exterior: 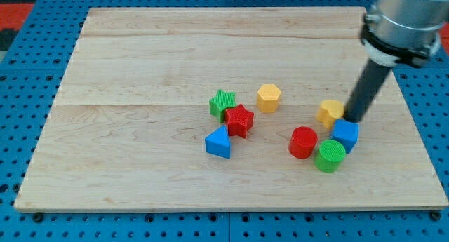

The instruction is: Push the cube into the red circle

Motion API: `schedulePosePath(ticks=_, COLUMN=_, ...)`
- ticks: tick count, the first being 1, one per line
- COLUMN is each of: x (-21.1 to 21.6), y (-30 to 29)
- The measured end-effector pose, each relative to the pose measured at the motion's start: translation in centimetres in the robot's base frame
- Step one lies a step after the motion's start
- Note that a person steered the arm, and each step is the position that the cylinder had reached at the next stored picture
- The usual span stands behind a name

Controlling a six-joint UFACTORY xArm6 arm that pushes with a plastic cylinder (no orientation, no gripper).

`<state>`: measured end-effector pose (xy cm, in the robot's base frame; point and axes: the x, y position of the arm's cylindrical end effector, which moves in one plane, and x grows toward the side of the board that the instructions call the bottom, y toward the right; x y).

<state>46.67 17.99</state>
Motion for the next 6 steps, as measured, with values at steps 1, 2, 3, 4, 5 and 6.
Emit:
schedulePosePath(ticks=1, x=-0.7, y=1.9)
schedulePosePath(ticks=2, x=1.5, y=7.5)
schedulePosePath(ticks=3, x=4.9, y=3.7)
schedulePosePath(ticks=4, x=4.6, y=0.3)
schedulePosePath(ticks=5, x=3.4, y=0.4)
schedulePosePath(ticks=6, x=-2.7, y=1.6)
